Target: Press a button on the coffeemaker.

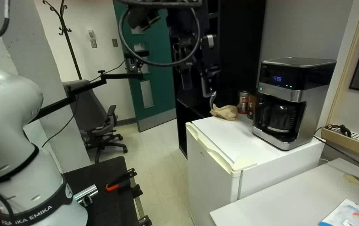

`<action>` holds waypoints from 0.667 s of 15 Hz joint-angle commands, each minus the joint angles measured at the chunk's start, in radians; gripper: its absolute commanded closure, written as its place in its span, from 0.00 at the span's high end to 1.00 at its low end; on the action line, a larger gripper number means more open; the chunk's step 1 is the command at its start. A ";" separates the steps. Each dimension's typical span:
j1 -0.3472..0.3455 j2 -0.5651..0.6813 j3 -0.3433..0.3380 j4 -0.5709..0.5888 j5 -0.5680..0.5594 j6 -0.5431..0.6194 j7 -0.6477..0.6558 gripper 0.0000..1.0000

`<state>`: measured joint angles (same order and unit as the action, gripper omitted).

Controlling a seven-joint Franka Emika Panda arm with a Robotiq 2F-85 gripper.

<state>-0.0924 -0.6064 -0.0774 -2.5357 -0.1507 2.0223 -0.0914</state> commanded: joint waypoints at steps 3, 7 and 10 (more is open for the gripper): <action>0.003 0.000 -0.002 0.002 -0.001 -0.003 0.001 1.00; 0.004 0.006 -0.001 0.006 -0.004 -0.002 -0.003 1.00; 0.011 0.033 0.002 0.023 -0.027 0.010 -0.031 1.00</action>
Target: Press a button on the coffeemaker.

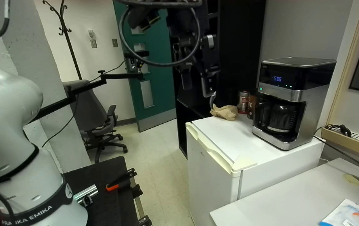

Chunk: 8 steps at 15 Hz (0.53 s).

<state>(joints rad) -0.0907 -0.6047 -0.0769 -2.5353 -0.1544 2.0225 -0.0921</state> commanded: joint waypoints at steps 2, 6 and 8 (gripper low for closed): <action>0.018 0.058 0.002 0.040 -0.042 0.023 -0.058 1.00; 0.043 0.142 0.002 0.091 -0.085 0.086 -0.148 1.00; 0.059 0.192 -0.003 0.128 -0.093 0.121 -0.204 1.00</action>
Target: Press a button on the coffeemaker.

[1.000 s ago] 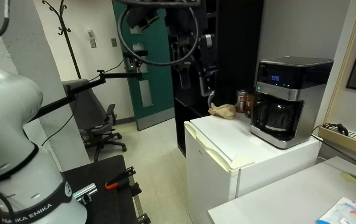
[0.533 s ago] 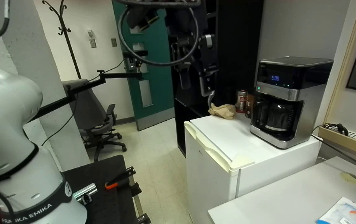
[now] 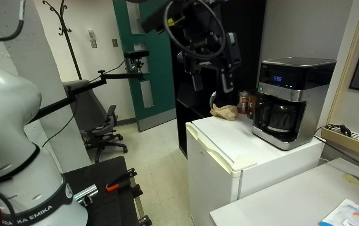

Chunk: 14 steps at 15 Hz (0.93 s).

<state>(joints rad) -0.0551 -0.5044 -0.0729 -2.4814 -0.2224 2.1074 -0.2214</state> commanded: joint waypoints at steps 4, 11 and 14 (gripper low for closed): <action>0.050 0.204 -0.005 0.156 -0.041 0.112 -0.192 0.75; 0.058 0.396 0.018 0.281 -0.159 0.309 -0.328 0.27; 0.058 0.473 0.030 0.323 -0.199 0.408 -0.360 0.05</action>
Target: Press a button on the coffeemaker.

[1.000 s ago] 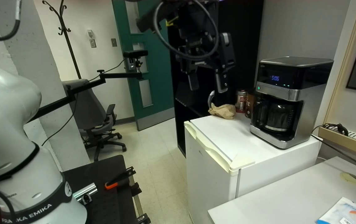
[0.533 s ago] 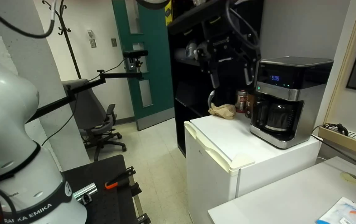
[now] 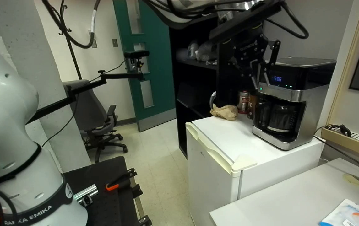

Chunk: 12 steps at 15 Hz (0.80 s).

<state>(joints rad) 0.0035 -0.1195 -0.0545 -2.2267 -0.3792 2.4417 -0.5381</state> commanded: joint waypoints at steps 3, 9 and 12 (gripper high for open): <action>-0.002 0.163 0.023 0.108 -0.055 0.169 -0.072 0.00; -0.010 0.302 0.030 0.198 -0.104 0.320 -0.073 0.00; -0.014 0.360 0.027 0.241 -0.114 0.372 -0.066 0.00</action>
<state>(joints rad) -0.0007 0.1704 -0.0287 -2.0550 -0.4668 2.7663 -0.5949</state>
